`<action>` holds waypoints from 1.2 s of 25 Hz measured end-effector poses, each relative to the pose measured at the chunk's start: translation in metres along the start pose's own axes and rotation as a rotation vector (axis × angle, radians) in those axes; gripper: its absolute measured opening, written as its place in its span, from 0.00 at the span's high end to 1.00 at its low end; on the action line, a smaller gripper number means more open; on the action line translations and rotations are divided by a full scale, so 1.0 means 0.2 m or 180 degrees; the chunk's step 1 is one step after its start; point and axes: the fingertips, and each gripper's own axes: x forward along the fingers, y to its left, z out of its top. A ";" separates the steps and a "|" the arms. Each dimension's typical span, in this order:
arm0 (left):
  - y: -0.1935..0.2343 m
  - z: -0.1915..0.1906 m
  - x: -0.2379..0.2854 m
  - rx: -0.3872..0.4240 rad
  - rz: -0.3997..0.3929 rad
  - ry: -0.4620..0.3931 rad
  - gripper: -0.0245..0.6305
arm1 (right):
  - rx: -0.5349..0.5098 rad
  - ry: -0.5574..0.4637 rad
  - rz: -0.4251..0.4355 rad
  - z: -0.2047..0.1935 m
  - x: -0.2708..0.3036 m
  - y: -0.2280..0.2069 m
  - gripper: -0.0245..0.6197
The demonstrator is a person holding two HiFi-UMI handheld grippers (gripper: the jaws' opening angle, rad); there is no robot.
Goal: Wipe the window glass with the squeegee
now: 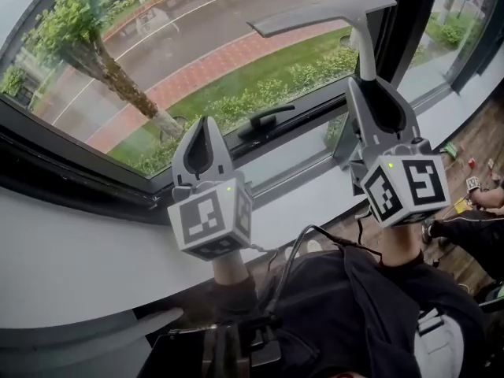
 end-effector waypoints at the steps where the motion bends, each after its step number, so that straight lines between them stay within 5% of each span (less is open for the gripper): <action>1: 0.03 0.03 -0.02 0.0004 0.0034 -0.0070 0.97 | -0.0002 -0.0064 0.0024 0.03 -0.01 0.02 0.82; 10: 0.07 0.09 -0.10 0.0039 0.0048 -0.0250 0.96 | -0.0029 -0.0187 0.0091 0.08 -0.04 0.10 0.82; 30: 0.02 0.05 -0.14 0.0091 -0.0084 -0.0169 0.96 | -0.0077 -0.0134 0.0108 0.05 -0.04 0.14 0.82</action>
